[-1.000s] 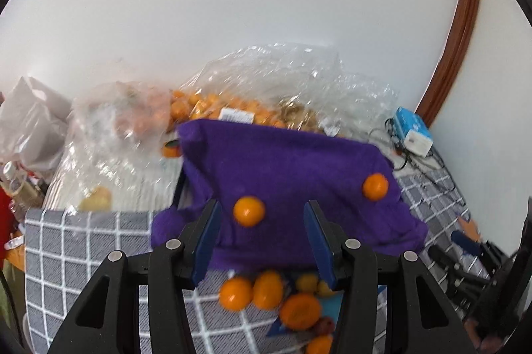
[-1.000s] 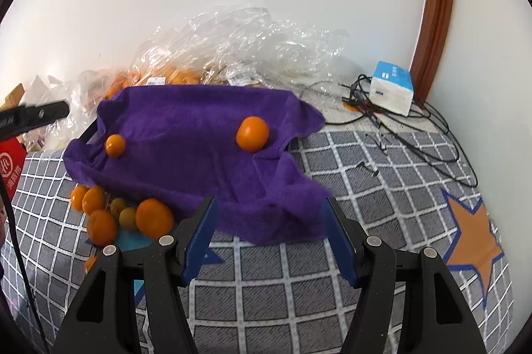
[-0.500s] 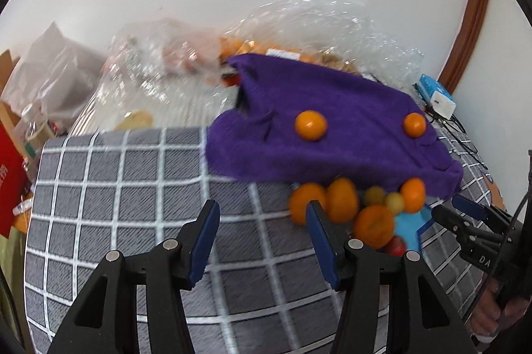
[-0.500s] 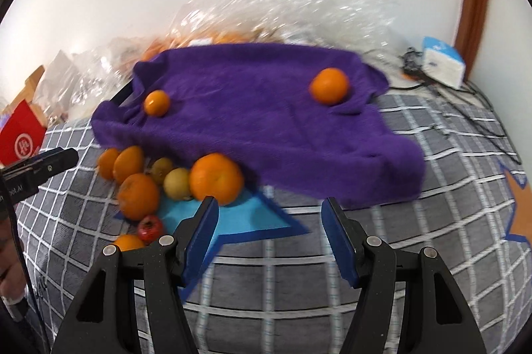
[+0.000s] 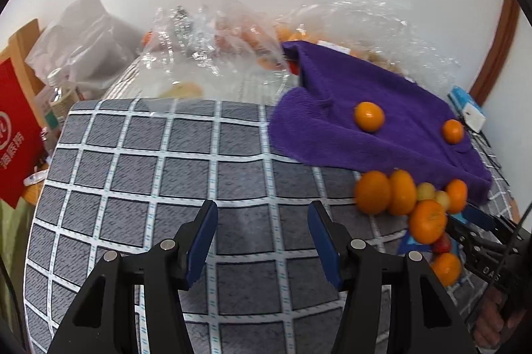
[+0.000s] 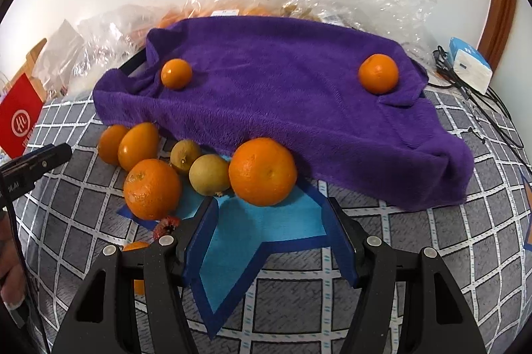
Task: Organize fruits
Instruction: 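Grasp another large orange from the blue star with the right tool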
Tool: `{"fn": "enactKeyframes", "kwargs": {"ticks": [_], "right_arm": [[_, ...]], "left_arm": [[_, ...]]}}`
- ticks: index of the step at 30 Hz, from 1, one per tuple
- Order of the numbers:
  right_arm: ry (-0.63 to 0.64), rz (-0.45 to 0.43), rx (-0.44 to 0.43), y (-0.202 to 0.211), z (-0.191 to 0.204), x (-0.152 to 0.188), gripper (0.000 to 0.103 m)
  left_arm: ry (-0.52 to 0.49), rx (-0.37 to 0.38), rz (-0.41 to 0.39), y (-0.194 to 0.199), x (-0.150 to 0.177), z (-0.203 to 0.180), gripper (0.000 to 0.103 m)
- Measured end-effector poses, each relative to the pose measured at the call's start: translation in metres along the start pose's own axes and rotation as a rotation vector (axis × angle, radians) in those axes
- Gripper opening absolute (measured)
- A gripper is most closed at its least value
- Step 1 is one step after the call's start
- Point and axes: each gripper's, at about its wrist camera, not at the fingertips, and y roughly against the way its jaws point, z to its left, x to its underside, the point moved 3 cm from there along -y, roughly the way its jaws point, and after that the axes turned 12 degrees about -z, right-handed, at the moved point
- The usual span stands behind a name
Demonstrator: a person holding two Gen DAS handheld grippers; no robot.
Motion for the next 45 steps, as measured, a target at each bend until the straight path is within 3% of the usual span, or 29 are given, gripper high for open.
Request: {"fn": "enactKeyframes", "kwargs": {"ticks": [7,13,29,37,45], "right_arm": [[0.024,-0.009,0.009,-0.009,0.01,-0.005,0.063],[0.027,-0.033,0.016,-0.008,0.011,-0.006,0.038],[-0.012,-0.045,0.01,0.01,-0.016,0.003,0.037],[-0.013,-0.044,0.078,0.014,-0.044,0.01,0.037],[0.009,-0.048,0.067,0.013,-0.045,0.012,0.039]], "left_arm": [[0.046,-0.012,0.012,-0.008,0.001,0.01,0.054],[0.007,-0.031,-0.002,-0.008,0.004,0.005,0.054],[0.02,-0.015,0.005,-0.008,0.003,0.006,0.054],[-0.027,-0.014,0.013,-0.011,0.004,-0.002,0.062],[-0.054,-0.028,0.011,-0.012,0.005,-0.006,0.064]]}}
